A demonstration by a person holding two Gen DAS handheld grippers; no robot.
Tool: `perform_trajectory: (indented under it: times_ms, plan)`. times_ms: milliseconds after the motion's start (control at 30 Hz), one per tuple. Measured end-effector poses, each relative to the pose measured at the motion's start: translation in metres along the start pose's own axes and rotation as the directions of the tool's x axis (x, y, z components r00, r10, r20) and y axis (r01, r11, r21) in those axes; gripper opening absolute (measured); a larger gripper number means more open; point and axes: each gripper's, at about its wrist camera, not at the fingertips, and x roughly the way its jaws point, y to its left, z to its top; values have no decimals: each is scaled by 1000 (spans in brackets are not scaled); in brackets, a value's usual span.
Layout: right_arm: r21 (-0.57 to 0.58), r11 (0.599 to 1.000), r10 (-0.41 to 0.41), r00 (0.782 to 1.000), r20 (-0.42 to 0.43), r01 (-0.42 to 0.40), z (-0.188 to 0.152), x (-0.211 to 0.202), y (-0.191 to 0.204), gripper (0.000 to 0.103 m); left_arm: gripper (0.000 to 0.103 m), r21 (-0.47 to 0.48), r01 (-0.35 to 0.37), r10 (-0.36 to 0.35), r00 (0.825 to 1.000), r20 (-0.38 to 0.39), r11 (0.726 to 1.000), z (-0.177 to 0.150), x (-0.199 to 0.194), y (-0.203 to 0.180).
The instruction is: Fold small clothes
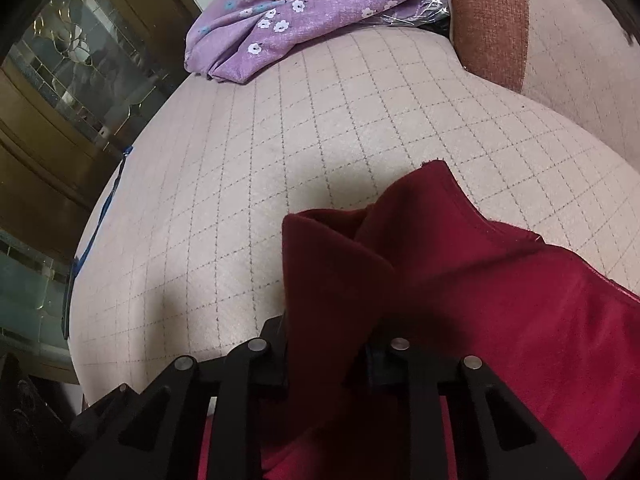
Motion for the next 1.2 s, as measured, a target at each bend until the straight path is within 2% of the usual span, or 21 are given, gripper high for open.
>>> perform_trajectory:
  times_ms: [200,367,467,733,967,1200]
  plan:
    - [7,1000,9,1000,3,-9,0,-1,-1,24,67,18,-47,47,999,-14,999,-2,11,-2]
    - [10,1000,28,999,21,-29,-3,-2,-4,24,65,-2,-34,34,999,-21,999,-2,15,0]
    - [-3,1000,26,999,39,-26,-6,-6,-3,22,26,-4,-22,22,1000,-19,1000,-3,14,-4]
    - [-20,999,45,992,120,-43,-13,-57,-6,19,22,-1,58,-58,997,51,998,5,-18,-41]
    - [-1,1000,31,982,186,-31,-27,-110,-28,19,22,33,112,-114,993,34,993,11,-24,-86]
    - [68,997,13,972,236,-30,-47,-151,-74,18,22,119,133,-136,991,19,984,10,-20,-138]
